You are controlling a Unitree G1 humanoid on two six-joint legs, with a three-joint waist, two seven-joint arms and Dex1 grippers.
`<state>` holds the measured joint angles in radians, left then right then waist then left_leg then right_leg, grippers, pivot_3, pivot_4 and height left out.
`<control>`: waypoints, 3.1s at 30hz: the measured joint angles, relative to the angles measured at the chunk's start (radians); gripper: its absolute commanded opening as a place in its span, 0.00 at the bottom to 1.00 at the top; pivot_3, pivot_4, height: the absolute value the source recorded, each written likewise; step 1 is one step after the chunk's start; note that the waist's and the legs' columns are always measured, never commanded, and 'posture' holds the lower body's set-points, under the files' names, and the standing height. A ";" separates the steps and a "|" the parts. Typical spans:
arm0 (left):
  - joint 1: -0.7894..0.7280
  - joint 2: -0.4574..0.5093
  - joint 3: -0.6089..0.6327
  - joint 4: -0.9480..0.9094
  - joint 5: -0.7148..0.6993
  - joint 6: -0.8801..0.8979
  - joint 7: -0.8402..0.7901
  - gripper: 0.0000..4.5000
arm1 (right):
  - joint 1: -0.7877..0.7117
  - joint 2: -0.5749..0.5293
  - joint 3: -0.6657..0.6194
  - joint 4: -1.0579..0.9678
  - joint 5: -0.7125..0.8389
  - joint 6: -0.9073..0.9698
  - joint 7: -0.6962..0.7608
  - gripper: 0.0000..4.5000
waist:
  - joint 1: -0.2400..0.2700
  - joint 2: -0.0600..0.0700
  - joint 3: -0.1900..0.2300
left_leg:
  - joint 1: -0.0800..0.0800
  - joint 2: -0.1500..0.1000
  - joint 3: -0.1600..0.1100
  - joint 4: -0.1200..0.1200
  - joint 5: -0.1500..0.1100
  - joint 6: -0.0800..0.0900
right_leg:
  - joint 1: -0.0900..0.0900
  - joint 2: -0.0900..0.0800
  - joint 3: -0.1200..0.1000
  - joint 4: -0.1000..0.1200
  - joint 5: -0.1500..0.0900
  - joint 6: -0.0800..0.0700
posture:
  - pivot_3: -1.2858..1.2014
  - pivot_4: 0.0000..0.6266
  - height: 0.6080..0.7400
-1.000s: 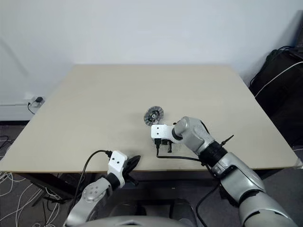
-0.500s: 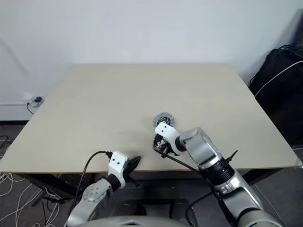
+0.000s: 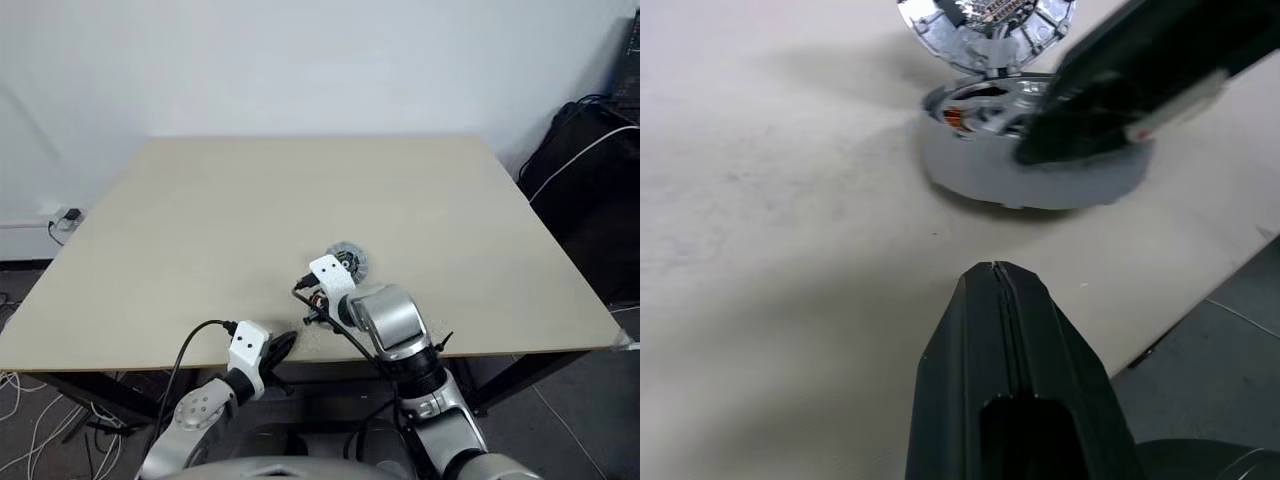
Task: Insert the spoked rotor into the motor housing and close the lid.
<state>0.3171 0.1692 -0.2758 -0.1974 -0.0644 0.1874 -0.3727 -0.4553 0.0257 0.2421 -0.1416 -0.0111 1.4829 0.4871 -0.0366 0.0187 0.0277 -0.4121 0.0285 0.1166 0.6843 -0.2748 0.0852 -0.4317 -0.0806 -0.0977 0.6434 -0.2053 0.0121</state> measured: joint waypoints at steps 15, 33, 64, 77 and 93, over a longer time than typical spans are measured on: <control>0.008 -0.003 0.001 0.001 0.000 -0.001 0.000 0.00 | -0.096 -0.309 0.216 -0.062 0.108 -0.386 0.141 0.35 | 0.003 0.001 0.002 | -0.004 -0.003 0.001 -0.001 -0.001 0.003 | -0.003 -0.001 -0.002 -0.003 0.000 0.000 | 0.52 0.00 1.00; -0.001 -0.002 0.003 0.010 -0.001 -0.002 -0.002 0.00 | -0.157 -0.752 0.540 -0.038 -0.181 -1.117 0.676 0.35 | 0.028 -0.007 0.007 | -0.001 -0.001 0.001 0.001 -0.001 0.003 | 0.000 -0.001 -0.002 -0.003 -0.001 0.002 | 0.52 0.00 1.00; 0.010 -0.011 0.015 0.016 -0.017 -0.012 0.008 0.00 | -0.146 -0.602 0.498 0.251 -0.409 -1.291 0.666 0.02 | 0.024 -0.009 0.006 | 0.003 0.001 0.001 0.003 0.000 0.000 | 0.002 -0.002 -0.003 0.000 0.003 0.000 | 0.52 0.00 1.00; 0.009 -0.012 0.011 0.016 -0.017 -0.013 0.008 0.00 | -0.122 -0.523 0.441 0.235 -0.384 -1.087 0.669 0.02 | 0.021 -0.009 0.006 | 0.002 0.002 0.001 0.003 0.000 0.000 | 0.001 -0.002 -0.003 0.000 0.003 -0.001 | 0.52 0.00 1.00; 0.012 -0.010 0.003 0.016 -0.017 -0.014 0.014 0.00 | -0.160 -0.380 0.350 0.242 -0.341 -0.972 0.544 0.37 | 0.025 -0.008 0.006 | -0.004 0.001 0.001 0.002 0.001 -0.001 | -0.004 -0.002 -0.004 -0.001 0.005 -0.005 | 0.52 0.00 1.00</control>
<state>0.3294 0.1590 -0.2727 -0.1814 -0.0817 0.1734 -0.3584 -0.6154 -0.3545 0.5921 0.1007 -0.3519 0.5109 1.0312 -0.0113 0.0106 0.0338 -0.4158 0.0296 0.1178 0.6862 -0.2740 0.0842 -0.4361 -0.0828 -0.1013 0.6428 -0.2007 0.0071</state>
